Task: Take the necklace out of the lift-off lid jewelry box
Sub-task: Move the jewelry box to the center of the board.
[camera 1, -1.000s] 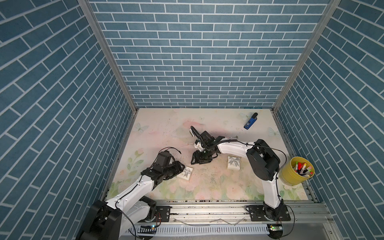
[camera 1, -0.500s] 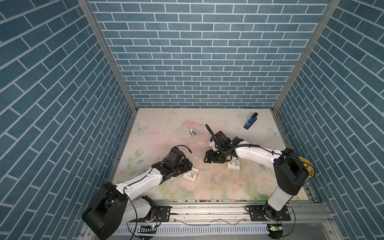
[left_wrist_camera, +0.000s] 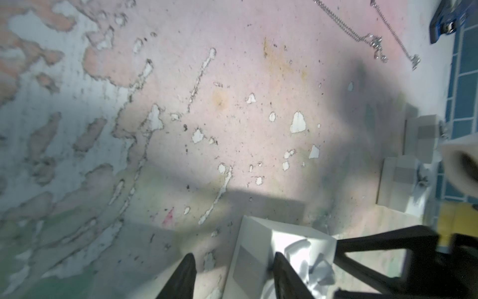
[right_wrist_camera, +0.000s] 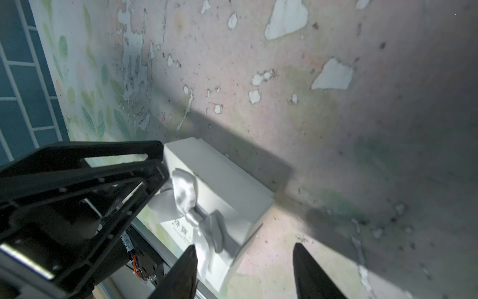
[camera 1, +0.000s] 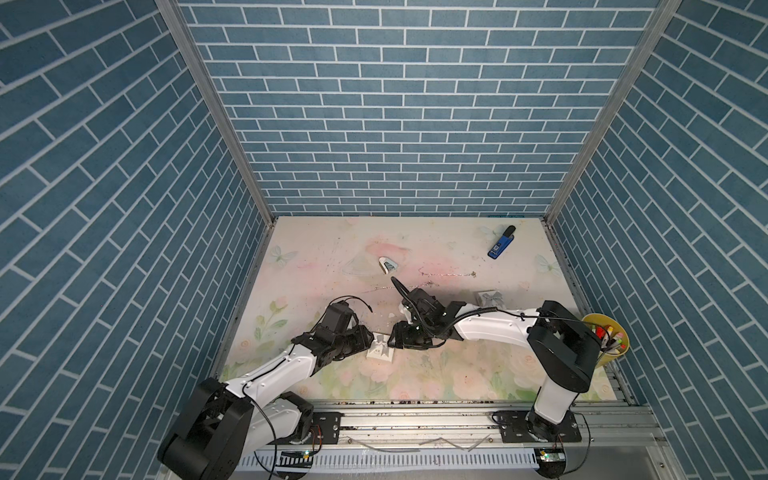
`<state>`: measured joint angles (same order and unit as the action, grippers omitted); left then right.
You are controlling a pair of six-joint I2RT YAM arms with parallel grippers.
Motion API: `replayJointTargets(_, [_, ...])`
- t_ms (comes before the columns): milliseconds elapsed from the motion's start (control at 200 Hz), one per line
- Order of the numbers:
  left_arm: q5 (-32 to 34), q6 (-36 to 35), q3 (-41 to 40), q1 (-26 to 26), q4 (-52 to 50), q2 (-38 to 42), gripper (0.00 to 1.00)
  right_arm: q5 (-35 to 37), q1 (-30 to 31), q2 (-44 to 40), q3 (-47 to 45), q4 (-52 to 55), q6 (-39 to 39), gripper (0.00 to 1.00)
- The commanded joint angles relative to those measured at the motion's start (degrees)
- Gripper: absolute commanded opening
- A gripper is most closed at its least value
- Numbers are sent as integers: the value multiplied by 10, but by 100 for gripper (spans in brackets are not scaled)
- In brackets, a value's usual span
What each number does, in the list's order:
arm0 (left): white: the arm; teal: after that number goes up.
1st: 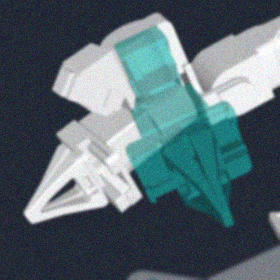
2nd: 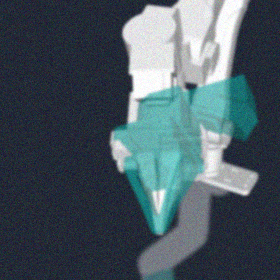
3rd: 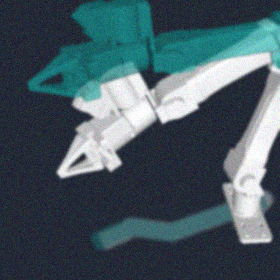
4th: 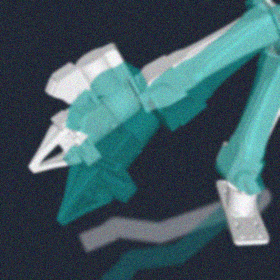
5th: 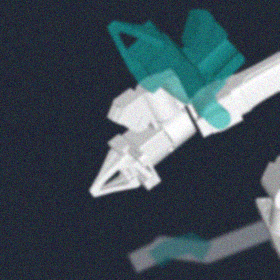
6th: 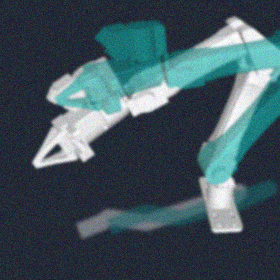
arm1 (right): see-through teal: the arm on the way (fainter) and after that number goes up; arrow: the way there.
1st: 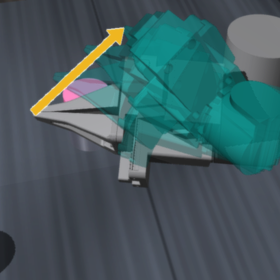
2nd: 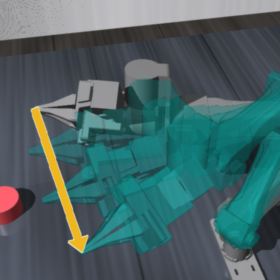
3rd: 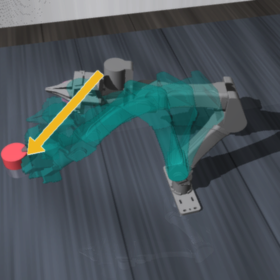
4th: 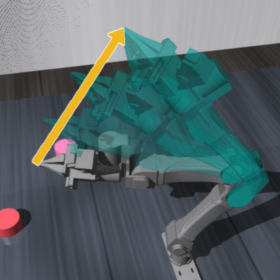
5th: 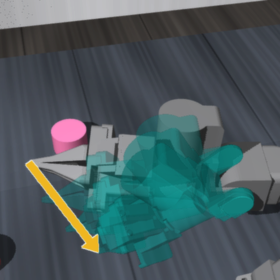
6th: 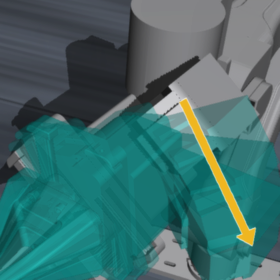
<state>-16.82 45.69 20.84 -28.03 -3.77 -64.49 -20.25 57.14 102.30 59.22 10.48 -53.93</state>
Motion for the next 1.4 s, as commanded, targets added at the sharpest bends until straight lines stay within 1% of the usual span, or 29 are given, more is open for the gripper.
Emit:
replayJointTargets(0, [-31, 37, -36, -12, 44, -10, 44, -15, -8, 17, 20, -27, -27, 57])
replayJointTargets(105, [-16, 79, -43, -52, 101, -26, 44, -18, -27, 11, 24, -7, -9, 56])
replayJointTargets(260, [5, 122, -22, -103, 175, -85, 44, -15, -59, -10, 17, 45, 33, 56])
replayJointTargets(390, [40, 168, -5, -145, 233, -130, 44, -38, -87, -26, 0, 67, 53, 56])
replayJointTargets(425, [48, 170, 3, -157, 242, -143, 44, -40, -92, -33, -7, 68, 54, 56])
replayJointTargets(440, [51, 186, 6, -161, 247, -149, 44, -40, -94, -36, -9, 68, 55, 56])
replayJointTargets(485, [59, 196, 16, -177, 260, -165, 44, -41, -100, -45, -14, 71, 59, 56])
replayJointTargets(580, [73, 197, 39, -194, 253, -183, 47, -21, -116, -71, -18, 103, 74, 58])
replayJointTargets(680, [85, 177, 59, -196, 201, -176, 52, 15, -128, -110, -21, 146, 88, 60])
replayJointTargets(695, [87, 161, 64, -195, 188, -172, 52, 21, -129, -116, -21, 153, 89, 61])
replayJointTargets(790, [102, 109, 93, -194, 100, -149, 57, 51, -130, -148, -27, 189, 87, 61])
replayJointTargets(880, [105, 66, 108, -184, 43, -136, 58, 62, -125, -180, -56, 185, 55, 61])
replayJointTargets(940, [96, 47, 109, -173, 28, -130, 58, 70, -114, -200, -81, 170, 27, 60])
replayJointTargets(995, [75, 35, 105, -159, 27, -129, 58, 79, -96, -210, -96, 161, 5, 59])
replayJointTargets(1135, [32, 2, 102, -139, 22, -142, 56, 91, -36, -198, -107, 148, -42, 60])
replayJointTargets(1230, [15, -9, 100, -138, 22, -150, 51, 93, -4, -190, -124, 111, -79, 59])
replayJointTargets(1320, [4, -5, 90, -138, 36, -152, 45, 86, 8, -176, -130, 69, -92, 60])
replayJointTargets(1395, [-2, 7, 80, -139, 54, -148, 41, 87, 8, -160, -115, 73, -76, 60])
